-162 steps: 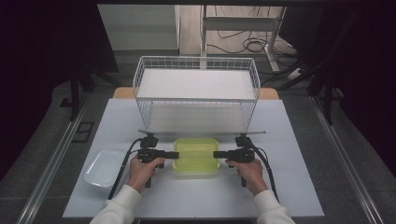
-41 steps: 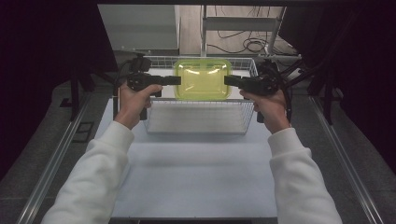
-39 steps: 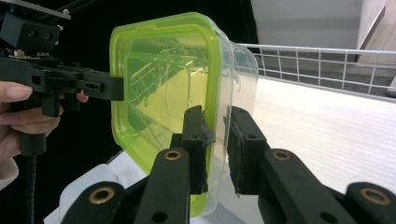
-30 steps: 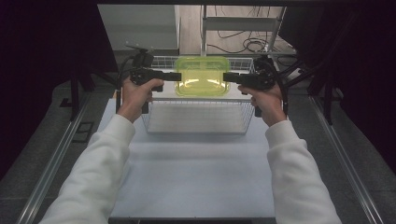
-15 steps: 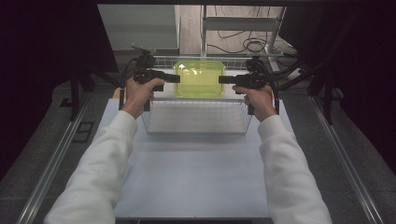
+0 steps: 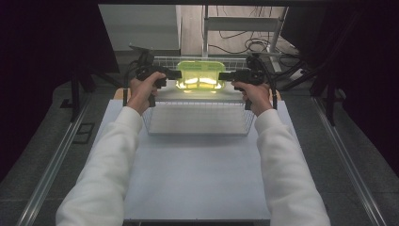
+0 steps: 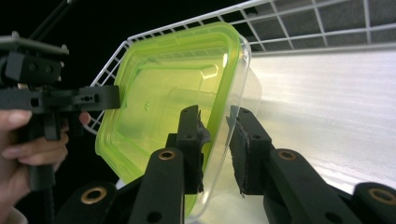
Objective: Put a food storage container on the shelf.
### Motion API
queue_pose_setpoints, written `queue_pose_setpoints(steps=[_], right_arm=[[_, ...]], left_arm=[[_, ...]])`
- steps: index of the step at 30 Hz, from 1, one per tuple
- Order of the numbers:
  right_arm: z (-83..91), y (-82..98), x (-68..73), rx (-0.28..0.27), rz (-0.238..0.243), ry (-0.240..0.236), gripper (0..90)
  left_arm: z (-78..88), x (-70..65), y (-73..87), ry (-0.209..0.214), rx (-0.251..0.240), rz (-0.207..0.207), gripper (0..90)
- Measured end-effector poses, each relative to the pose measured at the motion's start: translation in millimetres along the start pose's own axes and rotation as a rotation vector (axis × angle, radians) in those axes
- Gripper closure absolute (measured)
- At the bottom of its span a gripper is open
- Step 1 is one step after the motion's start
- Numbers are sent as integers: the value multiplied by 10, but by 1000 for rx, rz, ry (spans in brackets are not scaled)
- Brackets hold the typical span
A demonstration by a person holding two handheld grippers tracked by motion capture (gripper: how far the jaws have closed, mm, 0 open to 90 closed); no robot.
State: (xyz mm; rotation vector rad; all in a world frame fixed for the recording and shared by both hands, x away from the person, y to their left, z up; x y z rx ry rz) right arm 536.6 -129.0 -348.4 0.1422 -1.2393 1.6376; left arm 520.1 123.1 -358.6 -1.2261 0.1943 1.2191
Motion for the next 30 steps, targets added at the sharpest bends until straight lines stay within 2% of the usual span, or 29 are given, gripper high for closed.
queue_pose_setpoints(steps=[4, 6, 10, 13, 14, 16, 18, 19, 22, 27, 29, 30], right_arm=[[-60, -29, -56, 8, -88, 5, 721], [-87, -43, -78, 3, -124, -2, 713], [-101, -51, -98, 0, -149, -7, 706], [-98, -47, -96, -4, -147, -8, 692], [-95, -44, -92, -4, -143, -10, 658], [-83, -51, -74, -26, -136, -8, 533], [-60, -55, -43, -42, -130, -8, 459], [-42, -57, -26, -53, -113, 5, 423], [35, -57, 55, -84, -62, 46, 315], [225, -12, 204, -118, 50, 93, 239], [315, 44, 233, -109, 90, 88, 229], [342, 72, 239, -102, 108, 86, 218]], left_arm=[[-45, 82, -26, 29, -3, 80, 764], [-61, 104, -36, 35, -13, 101, 757], [-67, 120, -38, 46, -15, 102, 746], [-72, 109, -30, 34, -15, 86, 736], [-76, 98, -25, 25, -14, 78, 715], [-65, 68, -27, 16, -29, 56, 620], [-29, 33, -44, -6, -58, 22, 548], [-3, 19, -51, -17, -69, 6, 500], [97, -36, -59, -15, -104, -23, 377], [282, -200, 41, -70, -132, -144, 288], [346, -282, 127, -66, -148, -176, 282], [365, -312, 183, -73, -135, -202, 278]])
Point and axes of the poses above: each handheld gripper's, and its own axes: z roughly backward along the jaws, y roughly out of its underside, x roughly to its left, the point moved 6 cm from there along -z, roughly forward along the jaws, and after that the axes turned 4 degrees about -z, right-handed, at the moved point
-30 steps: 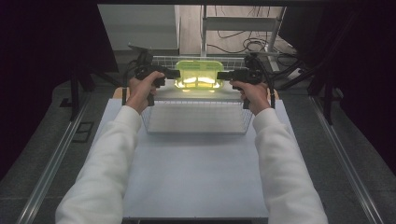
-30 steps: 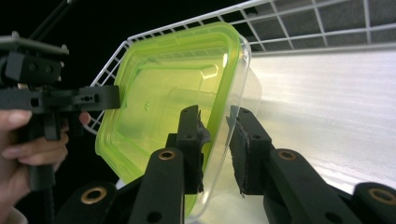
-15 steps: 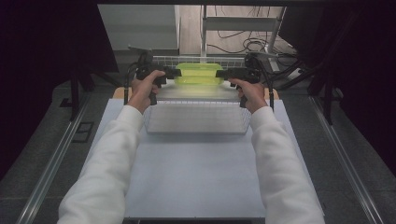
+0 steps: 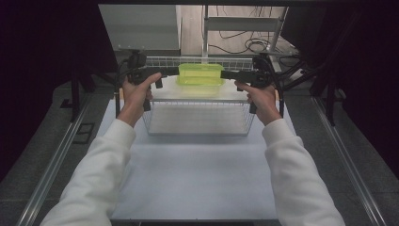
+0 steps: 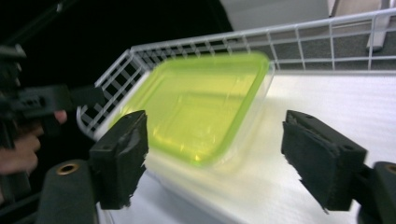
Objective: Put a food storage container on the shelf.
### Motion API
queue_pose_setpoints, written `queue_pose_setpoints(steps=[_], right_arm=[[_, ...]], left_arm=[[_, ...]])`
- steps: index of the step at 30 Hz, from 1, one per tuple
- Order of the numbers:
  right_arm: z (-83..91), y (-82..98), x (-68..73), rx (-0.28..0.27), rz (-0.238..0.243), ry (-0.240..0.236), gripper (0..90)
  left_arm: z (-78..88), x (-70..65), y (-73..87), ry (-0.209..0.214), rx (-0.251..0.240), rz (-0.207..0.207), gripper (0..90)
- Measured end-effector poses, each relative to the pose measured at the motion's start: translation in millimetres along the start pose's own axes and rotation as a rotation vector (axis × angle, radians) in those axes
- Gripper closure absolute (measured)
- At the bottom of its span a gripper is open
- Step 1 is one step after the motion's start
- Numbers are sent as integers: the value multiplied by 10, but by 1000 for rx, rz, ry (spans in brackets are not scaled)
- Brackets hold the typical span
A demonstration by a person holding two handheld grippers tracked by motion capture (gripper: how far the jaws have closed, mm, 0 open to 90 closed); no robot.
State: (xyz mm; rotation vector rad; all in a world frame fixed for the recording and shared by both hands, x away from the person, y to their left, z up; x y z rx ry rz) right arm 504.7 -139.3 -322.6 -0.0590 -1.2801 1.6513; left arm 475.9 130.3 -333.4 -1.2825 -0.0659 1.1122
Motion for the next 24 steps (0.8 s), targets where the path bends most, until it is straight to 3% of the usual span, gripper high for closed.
queue_pose_setpoints(steps=[3, 5, 8, 12, 17, 24], right_arm=[[142, 119, 13, 17, 71, 11, 212], [259, 234, 35, 3, 97, 2, 226], [435, 484, 62, 2, 131, -15, 236], [643, 832, 43, 22, 186, -1, 242], [835, 1228, -39, 56, 217, 5, 247], [893, 1730, -179, 142, 228, 19, 257]], left_arm=[[86, -129, 192, -20, 53, -95, 280], [154, -172, 311, -53, 70, -135, 290], [278, -254, 553, -65, 96, -176, 307], [443, -344, 959, -39, 118, -200, 310], [560, -329, 1475, -31, 173, -210, 314], [576, -245, 1880, -45, 232, -200, 320]])
Point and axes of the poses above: each handheld gripper's, and its own axes: z roughly backward along the jaws, y roughly out of its underside, x roughly to its left, the point moved 6 cm from there along -z, roughly forward along the jaws, and after that the axes turned 4 degrees about -z, right-handed, at the moved point
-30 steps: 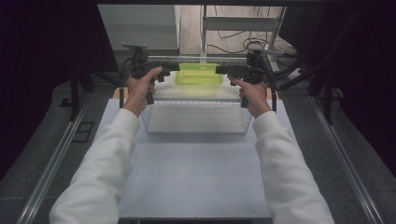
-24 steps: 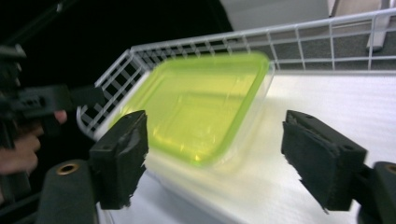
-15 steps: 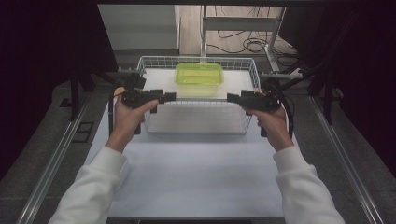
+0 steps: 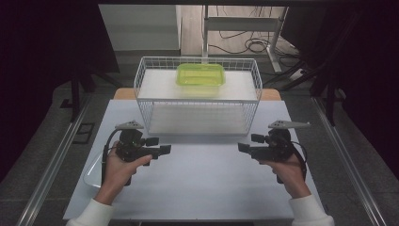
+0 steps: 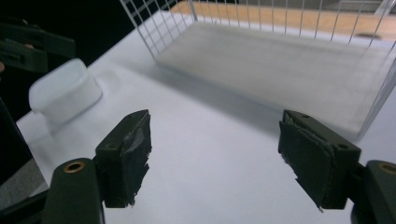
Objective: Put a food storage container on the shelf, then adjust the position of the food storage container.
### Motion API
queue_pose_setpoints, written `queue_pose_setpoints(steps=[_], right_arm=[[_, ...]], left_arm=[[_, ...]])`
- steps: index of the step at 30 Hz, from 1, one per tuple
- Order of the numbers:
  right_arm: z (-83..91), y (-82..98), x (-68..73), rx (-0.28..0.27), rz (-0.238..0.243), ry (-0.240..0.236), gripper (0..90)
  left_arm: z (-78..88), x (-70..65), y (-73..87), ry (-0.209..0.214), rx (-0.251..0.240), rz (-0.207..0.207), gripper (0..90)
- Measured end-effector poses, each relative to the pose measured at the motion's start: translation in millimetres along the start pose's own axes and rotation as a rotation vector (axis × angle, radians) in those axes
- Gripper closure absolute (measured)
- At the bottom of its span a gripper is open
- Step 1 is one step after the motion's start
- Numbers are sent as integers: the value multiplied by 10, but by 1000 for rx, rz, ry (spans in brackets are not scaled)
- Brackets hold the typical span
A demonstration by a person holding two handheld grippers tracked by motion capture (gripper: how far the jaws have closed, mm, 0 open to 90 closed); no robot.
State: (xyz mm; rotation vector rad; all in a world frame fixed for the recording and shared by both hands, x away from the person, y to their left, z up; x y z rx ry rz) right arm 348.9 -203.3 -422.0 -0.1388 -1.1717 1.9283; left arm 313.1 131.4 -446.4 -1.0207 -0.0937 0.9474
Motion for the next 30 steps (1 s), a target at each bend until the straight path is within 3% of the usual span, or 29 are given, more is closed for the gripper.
queue_pose_setpoints(steps=[5, 9, 17, 27, 30], right_arm=[[-150, 294, 46, 59, 15, -8, 279], [-297, 454, 35, 122, 32, -4, 279], [-320, 549, 0, 134, 17, 11, 278], [-304, 618, 35, 145, 22, 1, 281], [-309, 632, 33, 149, 16, -4, 281]], left_arm=[[-65, 38, 175, -26, 50, -15, 325], [-111, 31, 230, -10, 68, -19, 324], [-126, 81, 376, -3, 100, 4, 328], [-20, 62, 349, -45, 82, -6, 321], [30, 54, 333, -30, 83, -1, 320]])
Point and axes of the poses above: each handheld gripper's, and its own axes: z roughly backward along the jaws, y roughly out of its underside, x roughly to its left, the point moved 6 cm from there along -z, roughly forward along the jaws, and after that the axes turned 4 degrees about -z, right-handed, at the moved point
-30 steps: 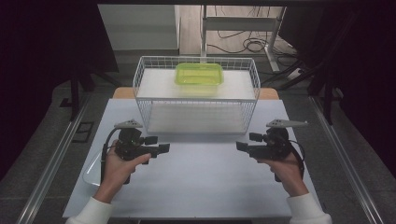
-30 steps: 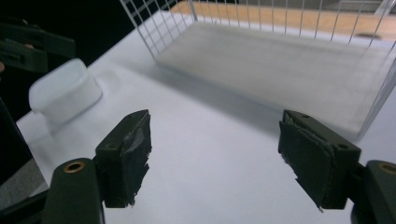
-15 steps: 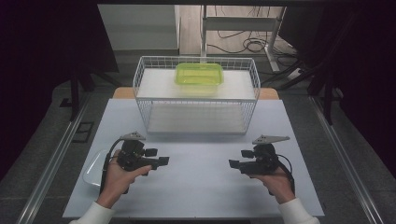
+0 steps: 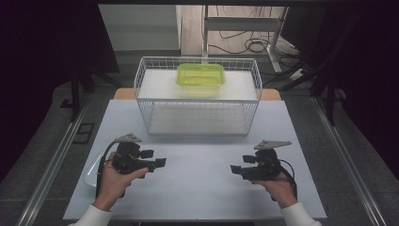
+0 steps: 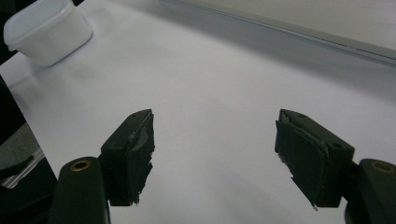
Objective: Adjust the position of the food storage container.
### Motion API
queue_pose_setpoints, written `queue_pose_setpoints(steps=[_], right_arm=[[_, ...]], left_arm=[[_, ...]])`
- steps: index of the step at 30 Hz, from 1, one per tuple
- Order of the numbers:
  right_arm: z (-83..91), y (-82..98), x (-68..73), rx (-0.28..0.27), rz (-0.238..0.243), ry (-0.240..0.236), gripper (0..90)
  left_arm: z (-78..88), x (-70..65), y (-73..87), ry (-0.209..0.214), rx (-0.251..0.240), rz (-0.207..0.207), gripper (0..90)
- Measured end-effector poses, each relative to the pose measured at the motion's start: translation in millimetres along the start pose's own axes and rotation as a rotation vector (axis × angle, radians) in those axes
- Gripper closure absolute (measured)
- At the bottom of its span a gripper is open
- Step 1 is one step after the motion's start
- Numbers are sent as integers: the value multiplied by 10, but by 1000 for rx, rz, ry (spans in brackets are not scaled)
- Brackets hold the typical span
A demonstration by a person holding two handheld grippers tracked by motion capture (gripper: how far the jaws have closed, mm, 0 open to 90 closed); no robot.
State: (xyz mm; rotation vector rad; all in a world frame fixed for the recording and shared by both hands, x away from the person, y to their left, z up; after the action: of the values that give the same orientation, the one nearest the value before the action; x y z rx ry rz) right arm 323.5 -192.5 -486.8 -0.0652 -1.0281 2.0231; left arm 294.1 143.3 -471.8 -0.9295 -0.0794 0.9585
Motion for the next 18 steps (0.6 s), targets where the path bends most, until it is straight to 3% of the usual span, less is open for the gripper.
queue_pose_setpoints(steps=[7, 15, 18], right_arm=[[-17, -4, -29, 14, -2, -1, 282], [11, 82, -65, 29, -14, 14, 282], [5, 101, -80, 35, -22, 21, 282]], left_arm=[[161, 109, -28, -28, -7, 15, 318], [524, 367, -23, -127, 4, 15, 318], [592, 510, 19, -159, 8, 39, 319]])
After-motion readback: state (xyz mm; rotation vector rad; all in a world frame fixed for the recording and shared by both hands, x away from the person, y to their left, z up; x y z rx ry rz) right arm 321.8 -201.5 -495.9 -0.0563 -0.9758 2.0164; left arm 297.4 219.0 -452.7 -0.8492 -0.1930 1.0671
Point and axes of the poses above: each handheld gripper's, and its own axes: z roughly backward along the jaws, y roughly out of its underside, x roughly to its left, the point moved 6 cm from there along -z, roughly forward along the jaws, and after that the axes turned 4 degrees about -z, right-handed, at the moved point
